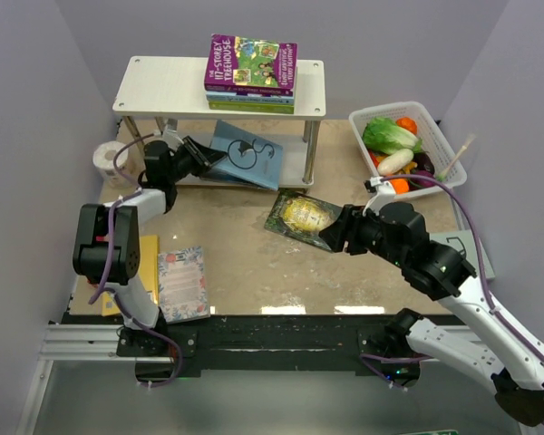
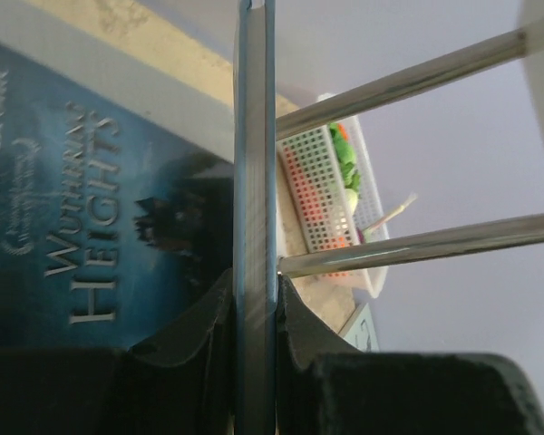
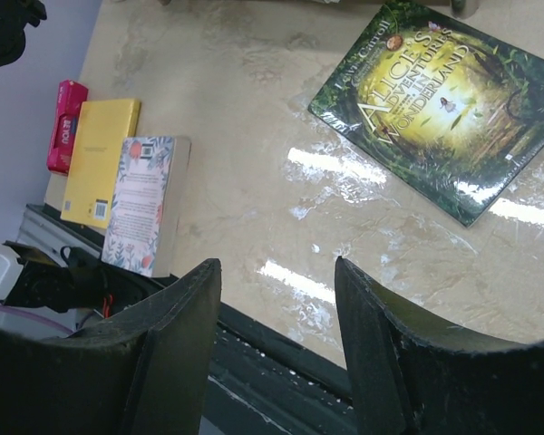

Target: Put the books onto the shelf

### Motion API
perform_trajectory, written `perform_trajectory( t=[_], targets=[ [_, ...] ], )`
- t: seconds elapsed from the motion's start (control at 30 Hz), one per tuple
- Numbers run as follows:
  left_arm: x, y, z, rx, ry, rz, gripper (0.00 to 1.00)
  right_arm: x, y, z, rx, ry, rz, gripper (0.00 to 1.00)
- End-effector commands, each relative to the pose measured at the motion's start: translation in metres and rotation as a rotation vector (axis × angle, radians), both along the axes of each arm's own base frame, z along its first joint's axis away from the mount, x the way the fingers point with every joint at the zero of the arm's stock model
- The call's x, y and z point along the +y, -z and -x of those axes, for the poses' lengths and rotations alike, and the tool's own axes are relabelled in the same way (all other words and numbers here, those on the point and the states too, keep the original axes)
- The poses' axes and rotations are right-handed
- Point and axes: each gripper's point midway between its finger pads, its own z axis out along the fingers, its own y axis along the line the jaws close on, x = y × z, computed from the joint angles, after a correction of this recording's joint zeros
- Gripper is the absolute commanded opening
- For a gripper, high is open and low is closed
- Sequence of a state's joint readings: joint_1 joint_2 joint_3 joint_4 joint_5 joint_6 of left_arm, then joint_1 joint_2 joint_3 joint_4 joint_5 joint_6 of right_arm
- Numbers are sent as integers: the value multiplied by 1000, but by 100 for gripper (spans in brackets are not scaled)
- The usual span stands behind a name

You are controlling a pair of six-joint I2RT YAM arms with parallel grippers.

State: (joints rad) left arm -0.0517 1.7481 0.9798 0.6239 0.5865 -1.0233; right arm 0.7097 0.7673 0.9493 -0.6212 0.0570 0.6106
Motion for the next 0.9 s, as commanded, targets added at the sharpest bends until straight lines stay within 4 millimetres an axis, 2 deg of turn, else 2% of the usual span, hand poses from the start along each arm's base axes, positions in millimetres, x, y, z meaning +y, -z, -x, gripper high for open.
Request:
perform_trajectory(
  t=[0.0, 0.1, 0.13, 0.33, 0.53, 0.87],
  targets=[
    [4, -8, -18, -45, -5, -30, 0, 10, -10, -4, -17, -5, -56, 56],
    [7, 7, -24, 6, -14, -69, 13, 9, -11, -4, -21, -1, -61, 56],
    [8, 11, -25, 19, -18, -88, 21, 9, -10, -4, -18, 1, -60, 56],
    [19, 22, -29, 84, -56, -175, 47, 11, -3, -3, -3, -2, -69, 56],
    [38, 31, -29, 165, -121, -306, 57, 14, 5, -4, 14, -9, -73, 56],
    [69, 34, -16, 255, -226, -378, 60, 22, 12, -14, 7, -12, -66, 56]
  ],
)
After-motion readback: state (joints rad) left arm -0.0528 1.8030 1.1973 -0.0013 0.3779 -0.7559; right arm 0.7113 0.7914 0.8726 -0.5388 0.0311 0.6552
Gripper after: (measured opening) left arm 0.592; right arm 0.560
